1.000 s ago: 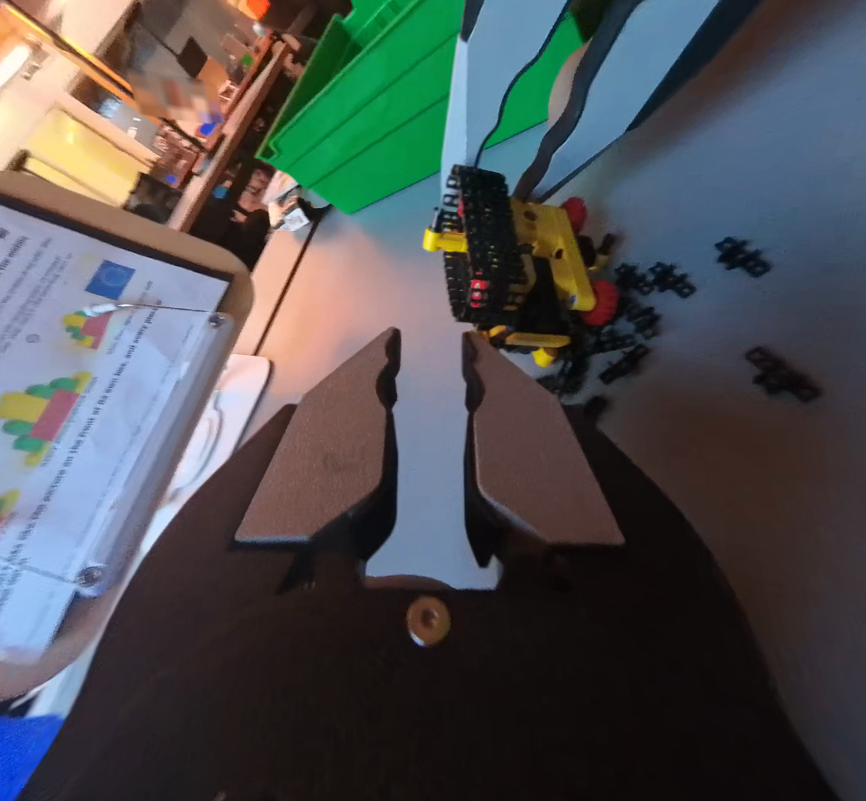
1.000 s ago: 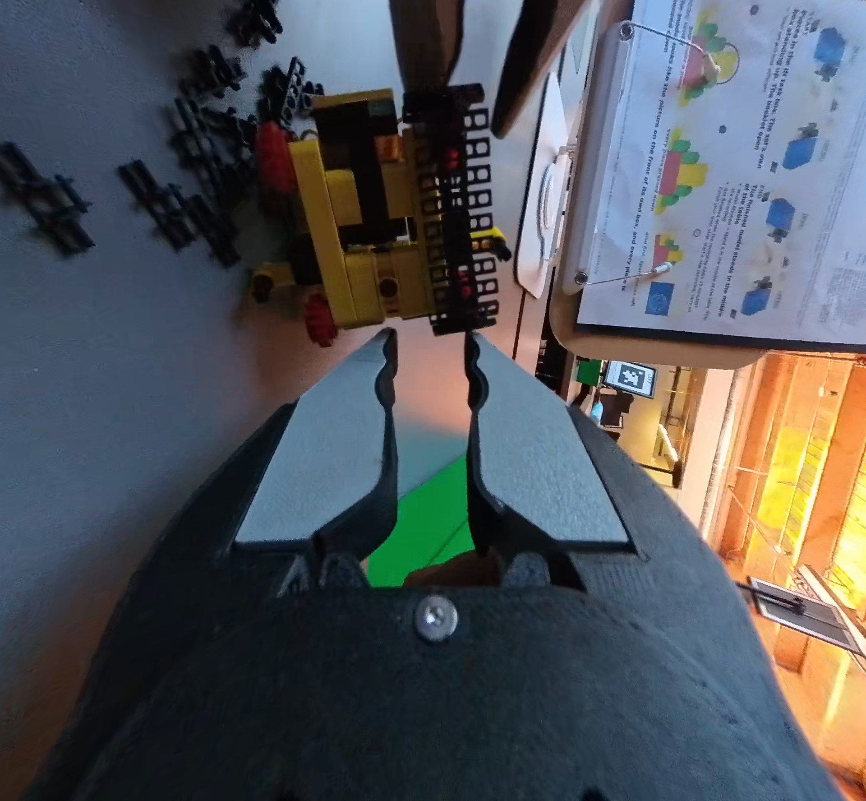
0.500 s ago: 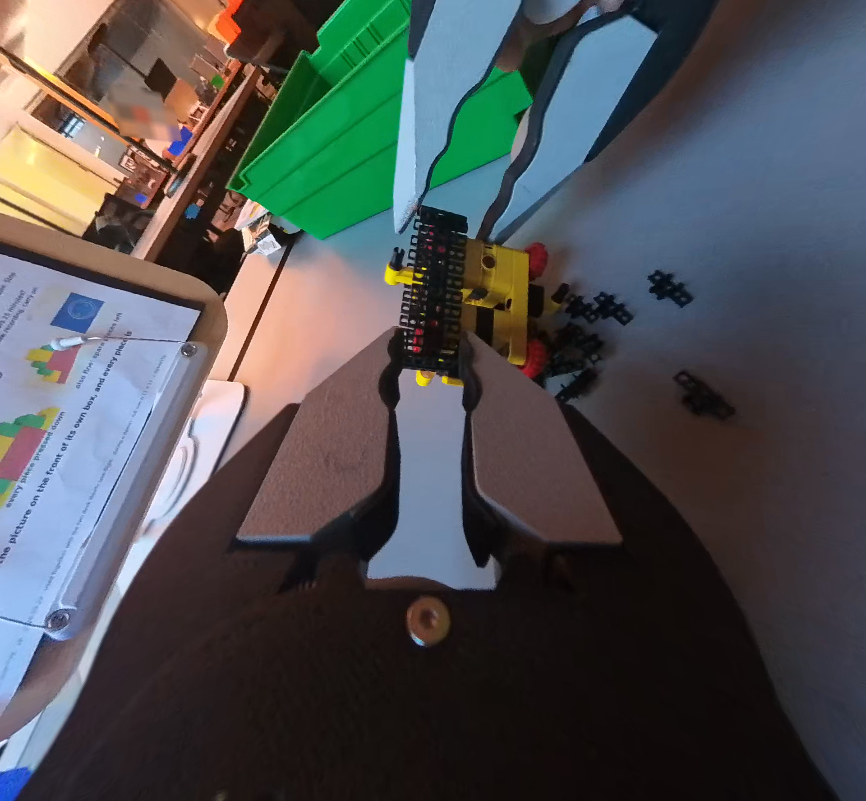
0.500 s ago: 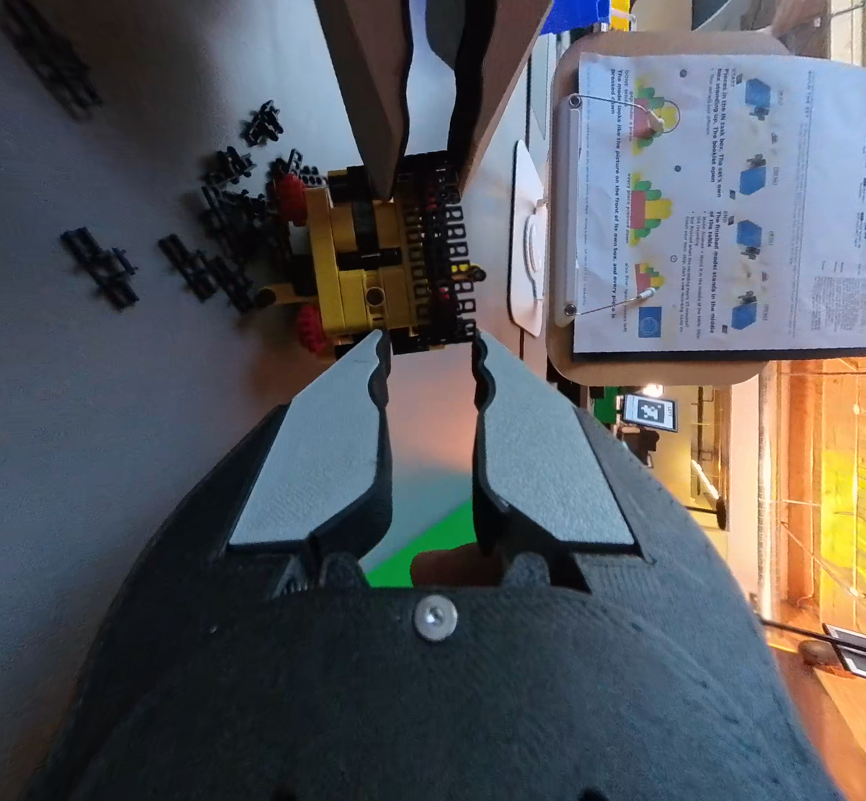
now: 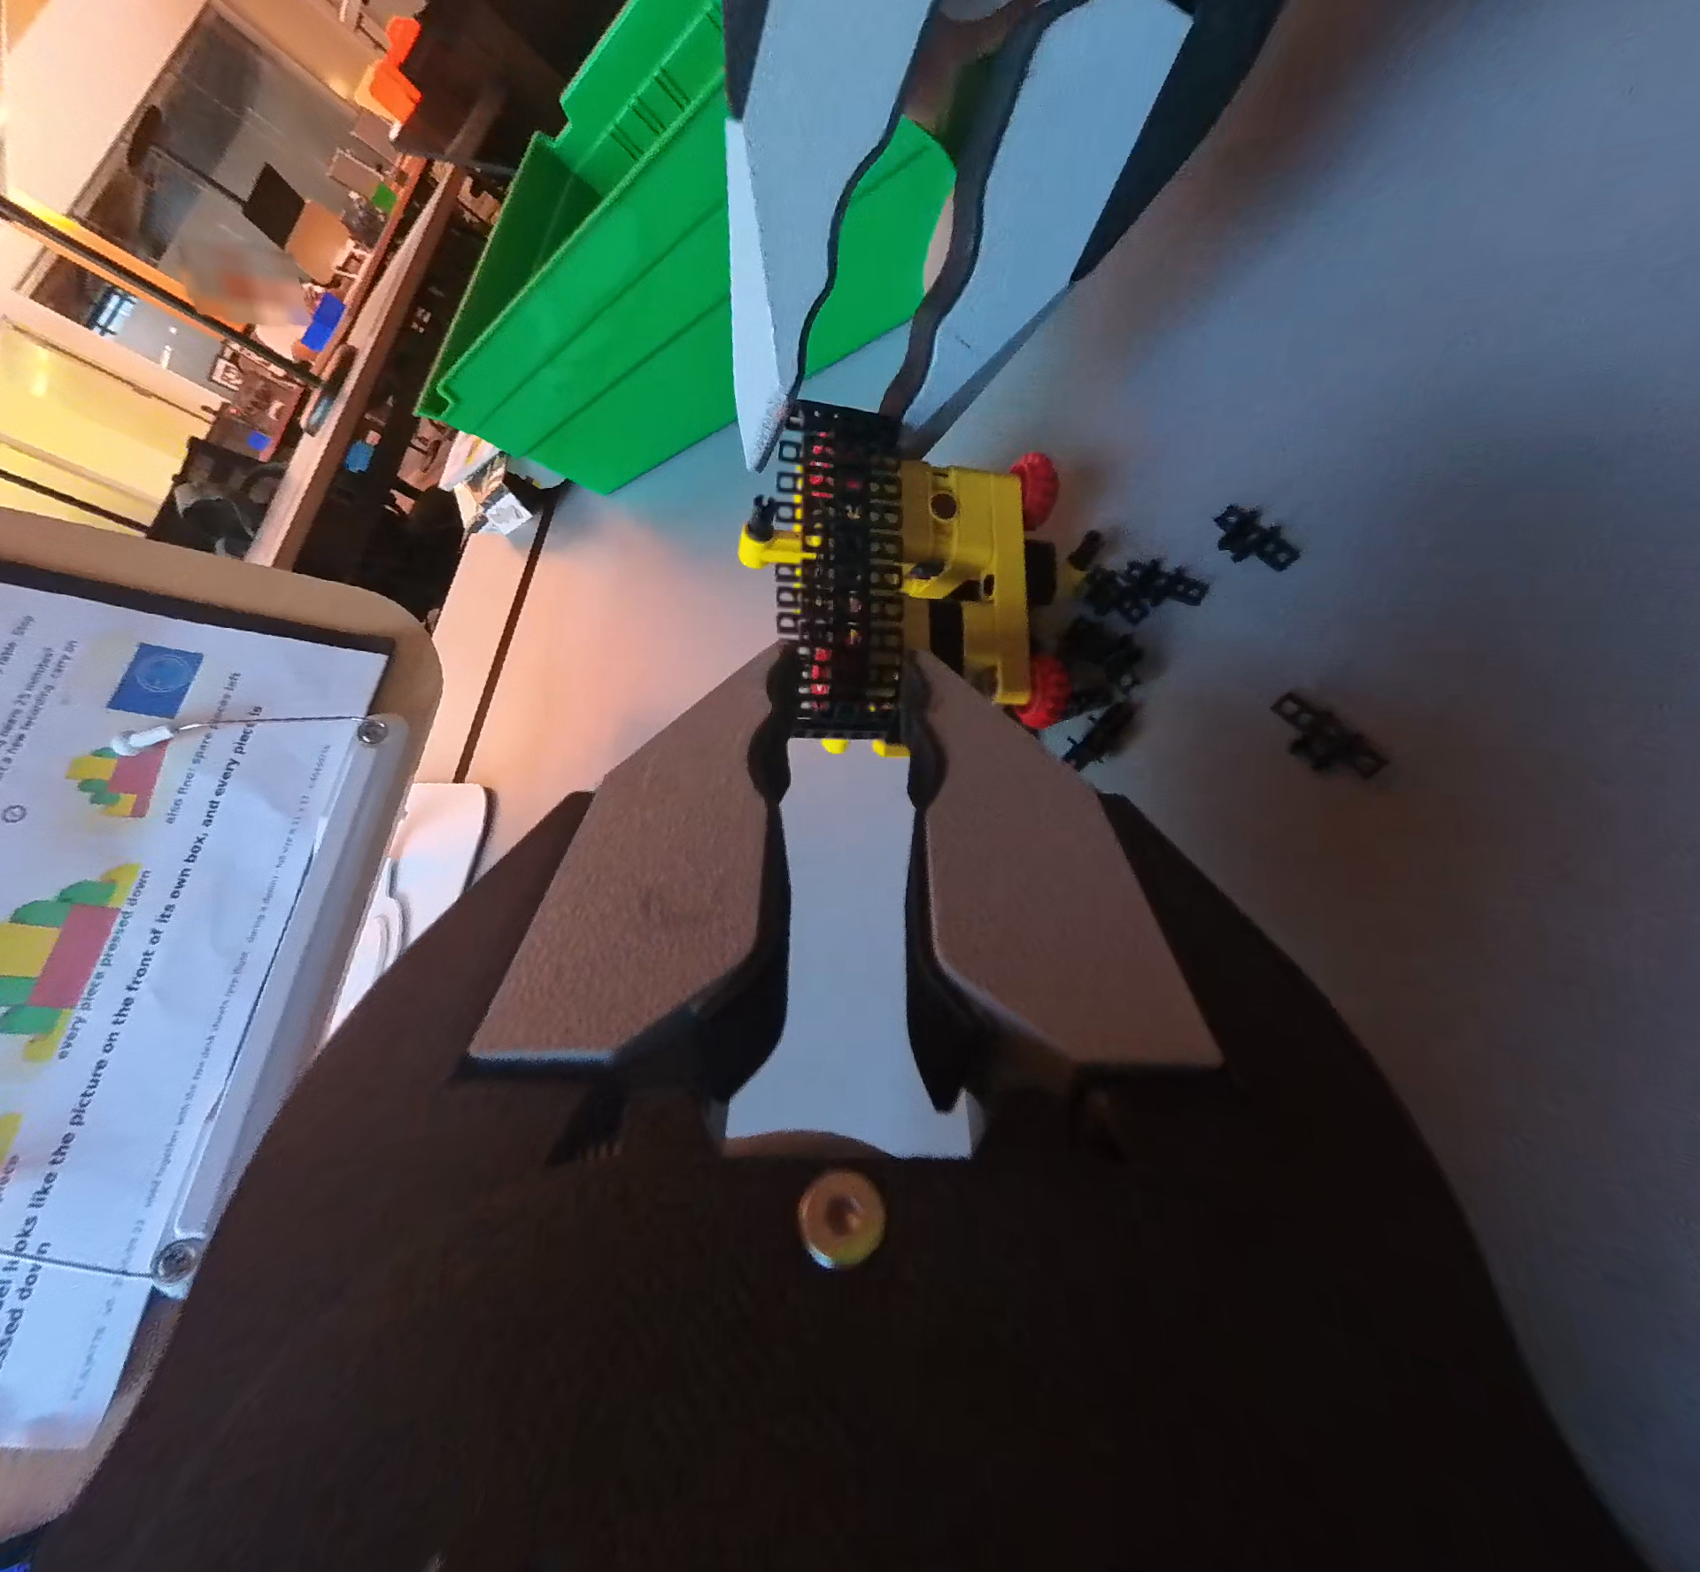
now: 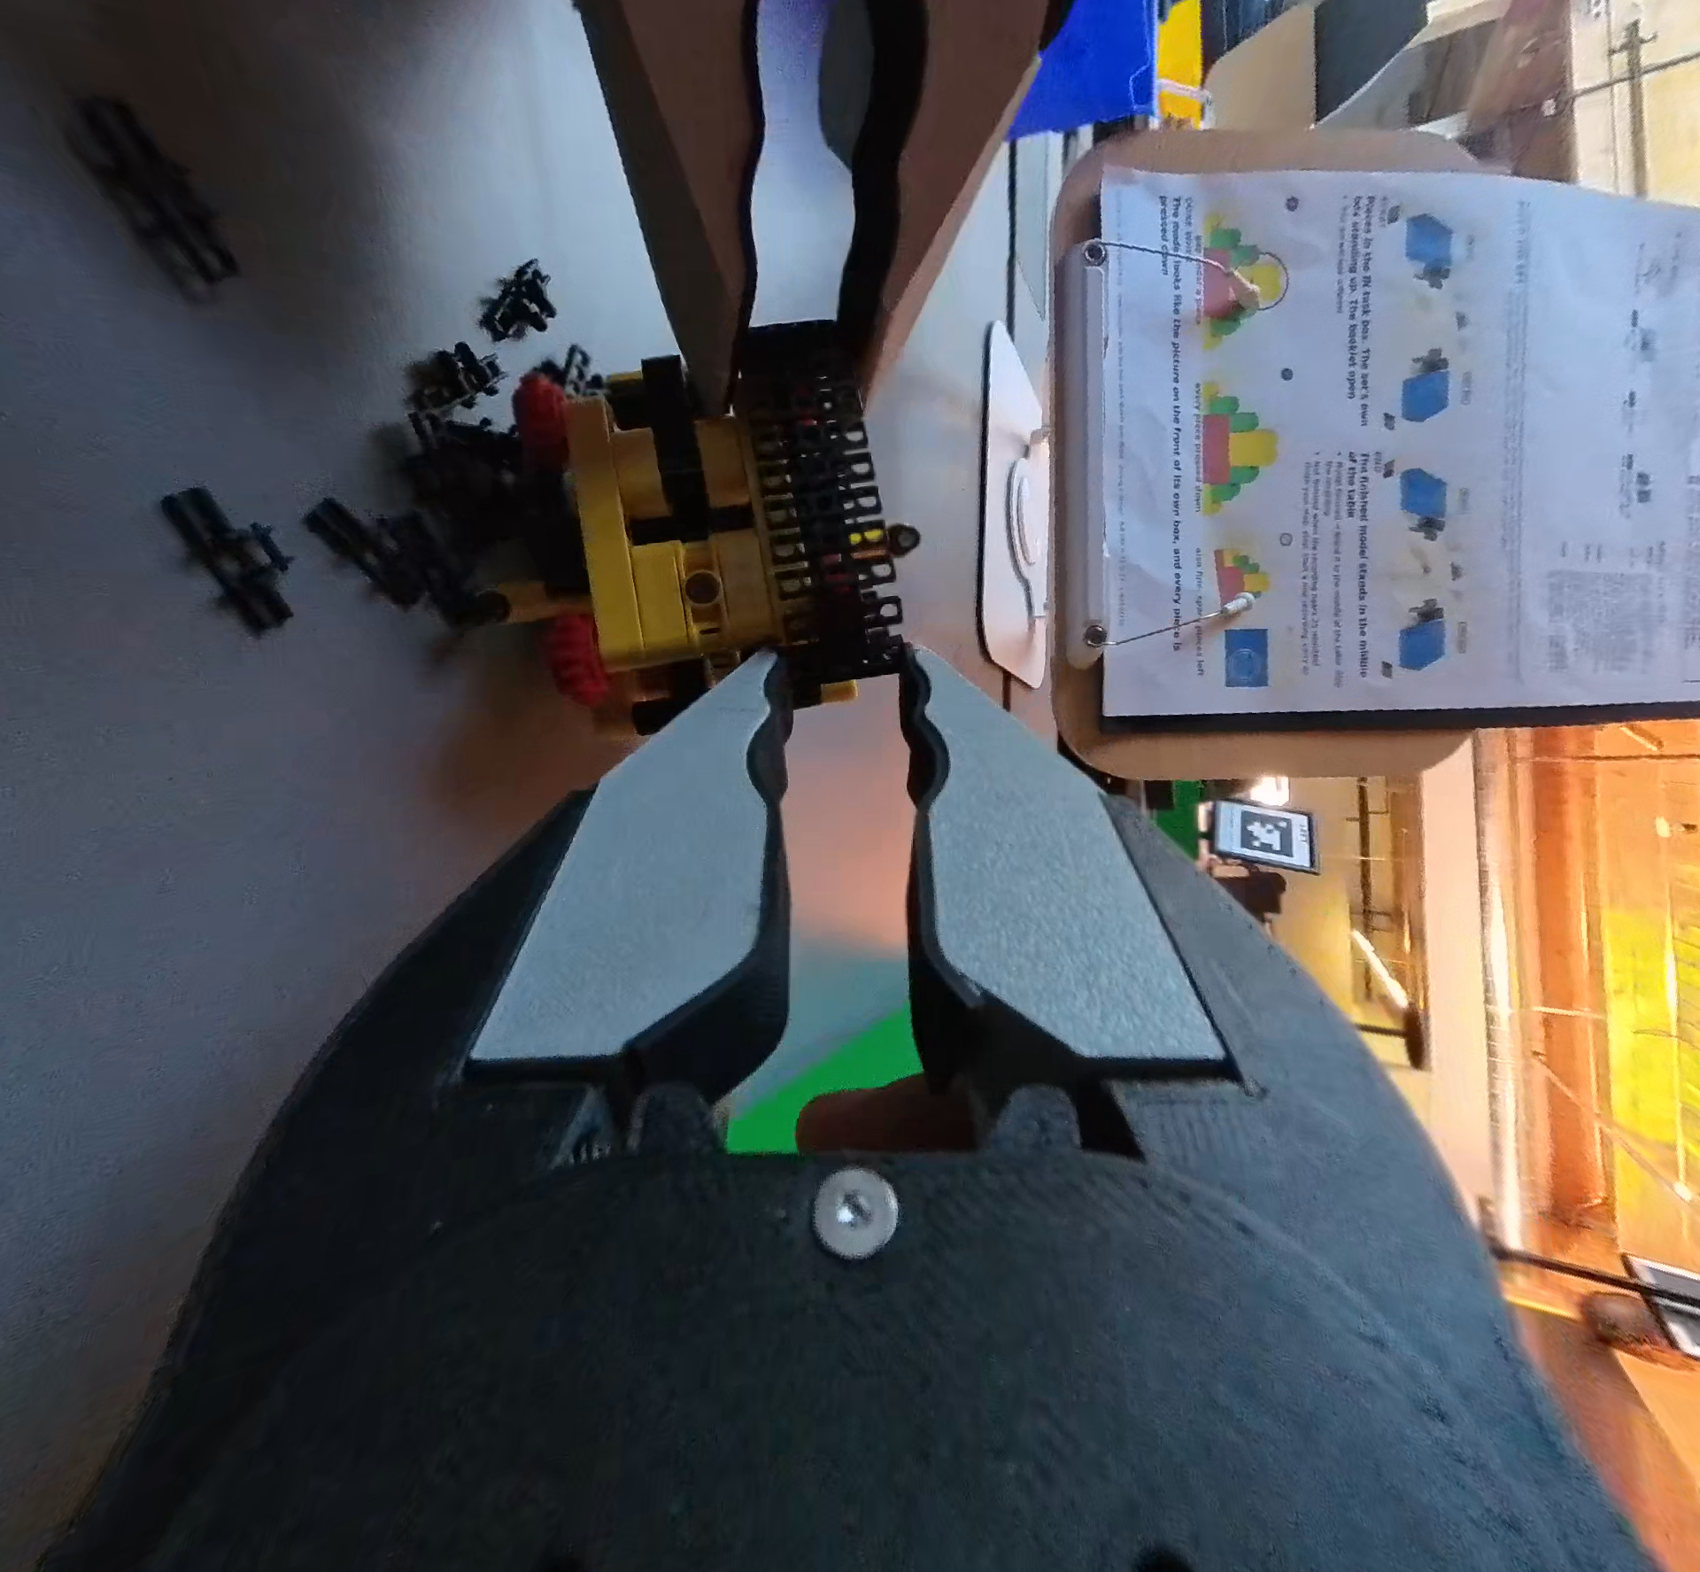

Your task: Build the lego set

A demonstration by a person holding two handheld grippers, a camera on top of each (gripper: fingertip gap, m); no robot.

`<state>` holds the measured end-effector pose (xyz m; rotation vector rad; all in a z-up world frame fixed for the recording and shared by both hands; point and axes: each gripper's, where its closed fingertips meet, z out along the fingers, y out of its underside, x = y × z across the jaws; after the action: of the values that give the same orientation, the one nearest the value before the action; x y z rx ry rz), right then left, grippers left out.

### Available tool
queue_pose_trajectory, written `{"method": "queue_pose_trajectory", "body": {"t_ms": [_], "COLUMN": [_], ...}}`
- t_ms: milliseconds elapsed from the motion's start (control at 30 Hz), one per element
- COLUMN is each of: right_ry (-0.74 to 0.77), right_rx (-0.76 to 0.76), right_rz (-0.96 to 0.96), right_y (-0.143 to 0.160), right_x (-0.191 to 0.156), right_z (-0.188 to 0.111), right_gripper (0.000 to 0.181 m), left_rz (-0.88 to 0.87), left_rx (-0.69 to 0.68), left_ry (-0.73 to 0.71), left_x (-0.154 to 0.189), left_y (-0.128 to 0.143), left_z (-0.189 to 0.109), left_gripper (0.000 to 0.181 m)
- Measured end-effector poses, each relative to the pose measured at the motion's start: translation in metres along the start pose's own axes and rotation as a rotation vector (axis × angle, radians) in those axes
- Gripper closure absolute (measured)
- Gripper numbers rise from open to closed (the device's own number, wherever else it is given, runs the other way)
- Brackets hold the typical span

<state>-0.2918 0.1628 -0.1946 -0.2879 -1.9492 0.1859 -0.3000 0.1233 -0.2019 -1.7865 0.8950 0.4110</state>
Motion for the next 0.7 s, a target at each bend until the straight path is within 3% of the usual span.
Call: {"method": "queue_pose_trajectory", "body": {"t_ms": [133,200,233,300,333,400,567,633,700], "right_ry": [0.038,0.059,0.062,0.050,0.037,0.003,-0.299,-0.384,-0.368], "right_rx": [0.018,0.019,0.011,-0.013,-0.008,0.033,0.208,0.255,0.236], "right_rz": [0.102,0.189,0.242,0.382,0.466,0.655,1.020,1.039,0.955], "right_y": [-0.001,0.001,0.004,0.012,0.014,0.015,-0.013,-0.023,-0.025], "right_x": [0.012,0.021,0.026,0.032,0.034,0.038,0.016,0.008,0.002], "right_z": [0.000,-0.001,-0.001,-0.001,-0.001,-0.002,0.002,0.002,0.005], "right_gripper": [0.161,0.179,0.179,0.150,0.145,0.152,0.156,0.154,0.154], "left_rz": [-0.051,-0.111,-0.155,-0.278,-0.344,-0.461,-0.653,-0.717,-0.773], "left_rx": [0.029,0.034,0.030,0.030,0.046,0.080,0.184,0.189,0.198], "left_ry": [-0.024,-0.064,-0.091,-0.133,-0.150,-0.188,-0.200,-0.199,-0.207], "left_x": [-0.009,-0.019,-0.026,-0.038,-0.044,-0.055,-0.071,-0.074,-0.078], "left_y": [-0.004,-0.003,-0.001,0.003,0.004,0.008,0.009,0.011,0.014], "left_z": [-0.004,-0.006,-0.006,-0.008,-0.009,-0.013,-0.024,-0.025,-0.028], "left_gripper": [0.163,0.162,0.163,0.163,0.163,0.163,0.163,0.163,0.163]}}
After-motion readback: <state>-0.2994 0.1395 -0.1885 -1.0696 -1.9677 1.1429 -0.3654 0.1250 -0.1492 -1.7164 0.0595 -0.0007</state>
